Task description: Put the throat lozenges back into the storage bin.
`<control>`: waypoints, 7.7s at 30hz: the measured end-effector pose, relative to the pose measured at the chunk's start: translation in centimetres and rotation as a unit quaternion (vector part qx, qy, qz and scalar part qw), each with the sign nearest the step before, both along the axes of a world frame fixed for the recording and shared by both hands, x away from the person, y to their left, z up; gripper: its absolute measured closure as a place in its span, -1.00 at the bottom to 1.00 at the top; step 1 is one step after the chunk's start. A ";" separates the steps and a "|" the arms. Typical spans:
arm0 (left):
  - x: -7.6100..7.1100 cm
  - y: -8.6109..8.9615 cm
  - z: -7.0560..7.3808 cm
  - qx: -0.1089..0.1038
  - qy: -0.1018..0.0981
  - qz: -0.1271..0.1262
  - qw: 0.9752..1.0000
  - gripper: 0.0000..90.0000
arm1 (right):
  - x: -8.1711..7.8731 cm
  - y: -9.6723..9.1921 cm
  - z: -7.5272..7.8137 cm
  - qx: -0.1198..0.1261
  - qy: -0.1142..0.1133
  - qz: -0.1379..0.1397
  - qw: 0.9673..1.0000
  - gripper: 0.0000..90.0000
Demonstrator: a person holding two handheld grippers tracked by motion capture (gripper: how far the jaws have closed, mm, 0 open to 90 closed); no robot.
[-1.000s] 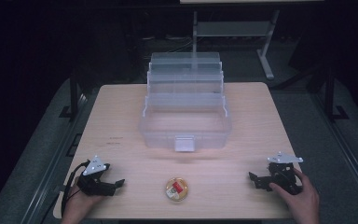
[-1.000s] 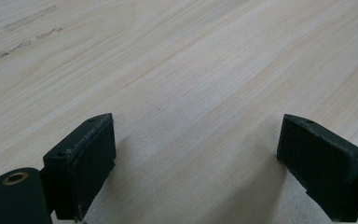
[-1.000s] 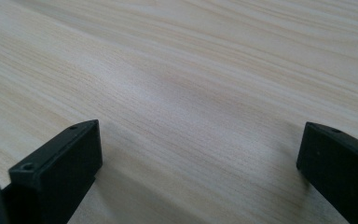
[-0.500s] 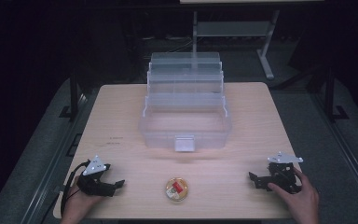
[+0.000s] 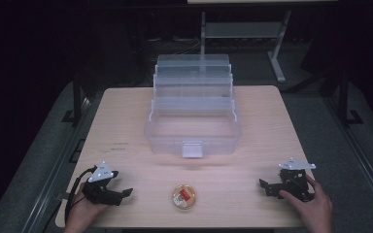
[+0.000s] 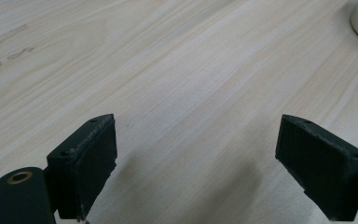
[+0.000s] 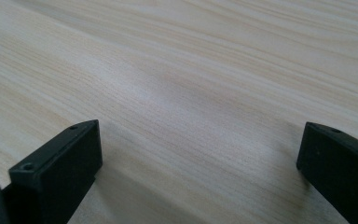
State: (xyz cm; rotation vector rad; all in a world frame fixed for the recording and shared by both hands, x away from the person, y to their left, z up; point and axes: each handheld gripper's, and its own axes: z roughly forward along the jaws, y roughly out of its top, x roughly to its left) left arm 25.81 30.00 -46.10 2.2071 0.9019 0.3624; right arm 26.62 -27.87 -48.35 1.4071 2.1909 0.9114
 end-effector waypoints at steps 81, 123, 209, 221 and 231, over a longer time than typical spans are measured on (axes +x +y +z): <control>0.9 -10.7 3.5 -0.004 0.003 -0.156 0.988 -0.72 | 0.0 0.0 0.0 0.000 0.000 0.000 1.000 -1.00; 1.0 -16.3 3.0 0.013 0.027 -0.224 0.974 -0.72 | 0.0 0.0 0.0 0.000 0.000 0.000 1.000 -1.00; 0.8 -19.6 0.9 0.110 0.065 -0.268 0.955 -0.57 | 0.0 0.0 0.0 0.000 0.000 0.000 1.000 -1.00; 0.9 -19.2 2.2 0.104 0.060 -0.267 0.956 -0.57 | 0.0 0.0 0.0 0.000 0.000 0.000 1.000 -1.00; 1.3 -18.8 3.2 0.105 0.056 -0.266 0.957 -0.56 | 0.0 0.0 0.0 0.000 0.000 0.000 1.000 -1.00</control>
